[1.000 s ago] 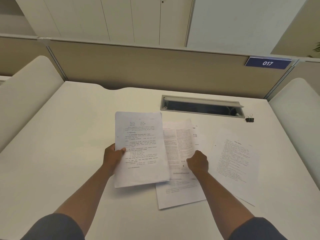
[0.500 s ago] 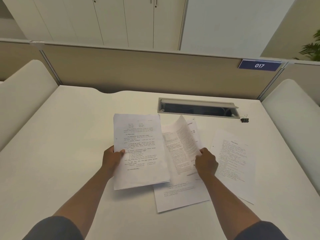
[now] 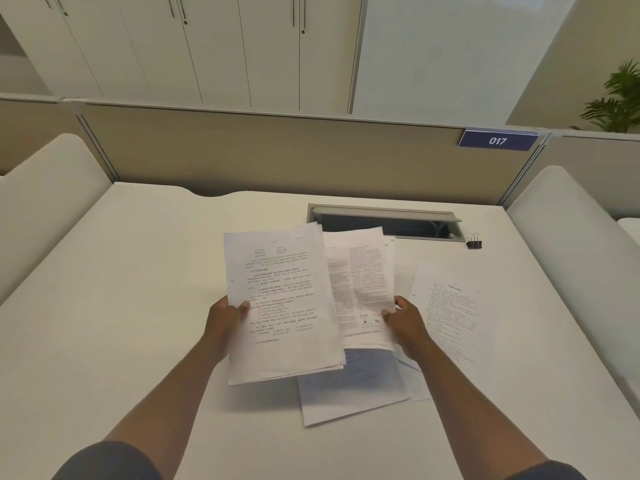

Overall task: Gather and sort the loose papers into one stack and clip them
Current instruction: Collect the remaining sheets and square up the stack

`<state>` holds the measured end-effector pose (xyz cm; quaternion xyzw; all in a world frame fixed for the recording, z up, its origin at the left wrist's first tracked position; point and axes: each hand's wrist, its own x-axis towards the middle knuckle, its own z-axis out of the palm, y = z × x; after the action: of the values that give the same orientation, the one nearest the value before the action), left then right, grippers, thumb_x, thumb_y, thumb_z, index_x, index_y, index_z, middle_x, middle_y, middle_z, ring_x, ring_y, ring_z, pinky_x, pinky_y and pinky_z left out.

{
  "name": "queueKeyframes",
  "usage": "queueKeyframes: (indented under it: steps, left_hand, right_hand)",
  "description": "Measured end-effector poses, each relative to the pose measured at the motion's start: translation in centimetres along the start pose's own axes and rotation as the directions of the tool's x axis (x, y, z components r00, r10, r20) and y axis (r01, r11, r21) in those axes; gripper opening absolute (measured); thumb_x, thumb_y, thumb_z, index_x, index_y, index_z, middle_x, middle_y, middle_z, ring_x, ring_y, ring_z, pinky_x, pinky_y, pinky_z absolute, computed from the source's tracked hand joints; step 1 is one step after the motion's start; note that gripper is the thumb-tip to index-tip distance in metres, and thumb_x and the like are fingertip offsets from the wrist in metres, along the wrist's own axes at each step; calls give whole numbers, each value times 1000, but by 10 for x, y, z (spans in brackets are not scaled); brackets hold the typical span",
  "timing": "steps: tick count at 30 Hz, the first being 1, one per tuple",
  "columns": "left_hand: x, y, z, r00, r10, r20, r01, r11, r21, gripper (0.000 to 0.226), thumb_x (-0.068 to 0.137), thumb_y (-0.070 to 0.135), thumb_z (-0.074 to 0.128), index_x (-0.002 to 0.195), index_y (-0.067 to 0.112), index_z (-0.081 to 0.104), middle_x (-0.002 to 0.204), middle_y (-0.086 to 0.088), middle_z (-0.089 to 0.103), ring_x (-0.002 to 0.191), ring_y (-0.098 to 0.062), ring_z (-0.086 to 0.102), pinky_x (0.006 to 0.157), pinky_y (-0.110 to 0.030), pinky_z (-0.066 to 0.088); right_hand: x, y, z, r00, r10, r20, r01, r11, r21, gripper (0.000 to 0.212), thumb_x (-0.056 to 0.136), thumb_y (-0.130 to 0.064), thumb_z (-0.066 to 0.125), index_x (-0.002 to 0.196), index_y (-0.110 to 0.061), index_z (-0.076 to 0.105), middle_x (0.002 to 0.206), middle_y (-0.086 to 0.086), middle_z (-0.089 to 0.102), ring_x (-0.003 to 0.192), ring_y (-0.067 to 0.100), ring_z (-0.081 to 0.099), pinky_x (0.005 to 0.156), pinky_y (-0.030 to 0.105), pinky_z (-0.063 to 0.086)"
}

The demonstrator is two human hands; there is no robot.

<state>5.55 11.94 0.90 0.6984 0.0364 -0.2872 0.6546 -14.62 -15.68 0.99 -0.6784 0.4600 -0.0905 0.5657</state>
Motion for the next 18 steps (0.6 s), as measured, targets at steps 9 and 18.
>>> queueKeyframes:
  steps: [9, 18]
  left_hand:
    - [-16, -5, 37, 979, -118, 163, 140, 982, -129, 21, 94, 11, 55, 110, 6, 68, 103, -10, 76, 92, -32, 72, 85, -48, 55]
    - [-40, -10, 73, 927, -141, 347, 198, 971, -134, 26, 88, 3, 64, 113, 8, 65, 109, -13, 74, 94, -34, 72, 72, -45, 59]
  right_hand:
    - [-13, 6, 1, 977, -70, 202, 63, 997, 42, 33, 92, -10, 57, 124, -20, 55, 124, 2, 66, 108, 25, 65, 95, 49, 52]
    - [-32, 9, -14, 958, -127, 258, 135, 991, -12, 22, 95, -29, 56, 116, -23, 59, 115, -6, 68, 103, 14, 66, 82, 32, 57]
